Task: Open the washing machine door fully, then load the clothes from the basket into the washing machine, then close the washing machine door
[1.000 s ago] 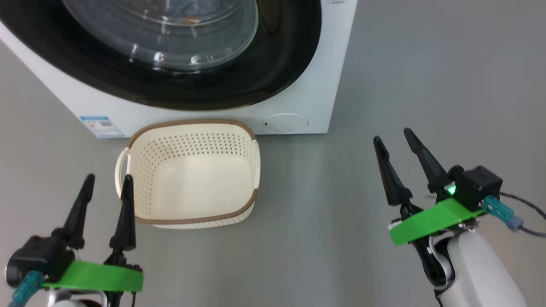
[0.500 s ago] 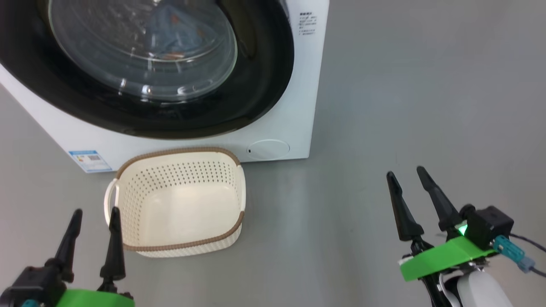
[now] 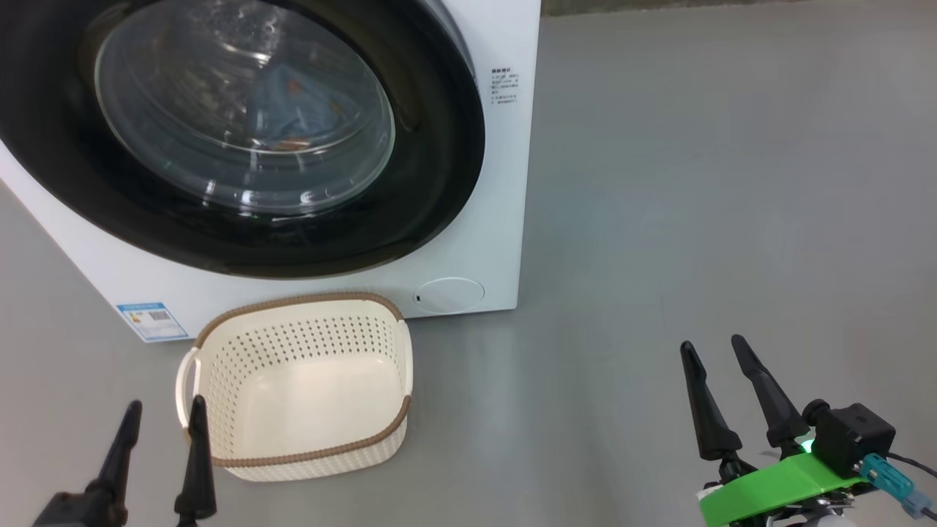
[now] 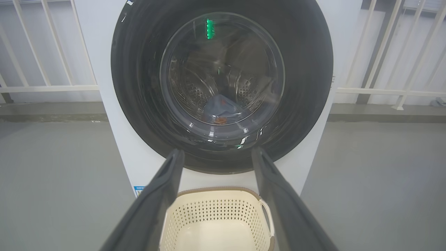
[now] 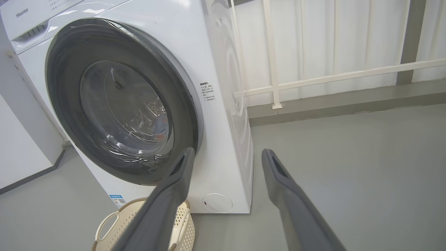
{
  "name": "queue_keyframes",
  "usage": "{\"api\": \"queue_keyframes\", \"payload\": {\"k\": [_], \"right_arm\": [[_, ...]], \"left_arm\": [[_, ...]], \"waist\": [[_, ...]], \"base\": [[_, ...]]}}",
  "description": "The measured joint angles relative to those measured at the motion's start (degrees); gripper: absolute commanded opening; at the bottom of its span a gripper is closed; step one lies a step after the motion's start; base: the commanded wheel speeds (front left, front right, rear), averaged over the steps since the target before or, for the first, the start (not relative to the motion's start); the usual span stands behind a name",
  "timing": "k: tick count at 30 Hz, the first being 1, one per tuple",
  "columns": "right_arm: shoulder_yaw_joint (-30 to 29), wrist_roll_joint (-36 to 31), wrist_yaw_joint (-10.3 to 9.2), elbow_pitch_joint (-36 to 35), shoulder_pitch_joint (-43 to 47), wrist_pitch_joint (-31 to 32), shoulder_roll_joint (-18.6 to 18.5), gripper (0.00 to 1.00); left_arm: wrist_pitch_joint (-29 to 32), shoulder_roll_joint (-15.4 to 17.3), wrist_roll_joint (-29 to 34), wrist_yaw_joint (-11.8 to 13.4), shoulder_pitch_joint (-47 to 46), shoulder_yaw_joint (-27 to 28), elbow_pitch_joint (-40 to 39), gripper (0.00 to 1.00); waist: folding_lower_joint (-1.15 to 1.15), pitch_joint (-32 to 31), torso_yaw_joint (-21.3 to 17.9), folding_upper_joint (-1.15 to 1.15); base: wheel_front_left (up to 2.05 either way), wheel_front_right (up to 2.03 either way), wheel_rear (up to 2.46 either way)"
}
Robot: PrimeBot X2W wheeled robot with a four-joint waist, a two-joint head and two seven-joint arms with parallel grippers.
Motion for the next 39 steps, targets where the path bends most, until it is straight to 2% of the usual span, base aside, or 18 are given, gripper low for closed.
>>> {"api": "queue_keyframes", "payload": {"k": [11, 39], "right_arm": [[-1.69, 0.25, 0.0, -0.1, 2.13, 0.0, 0.34, 1.0], [-2.16, 0.11, 0.0, 0.01, 2.11, 0.0, 0.56, 1.0]], "left_arm": [[0.0, -0.59, 1.44, 0.01, 2.08, 0.3, 0.04, 1.0], [0.0, -0.82, 1.6, 0.0, 2.09, 0.6, 0.13, 1.0]], "waist": [[0.0, -1.93, 0.53, 0.0], [0.0, -1.73, 1.39, 0.0]], "base": [[0.0, 0.0, 0.0], [0.0, 0.0, 0.0]]}}
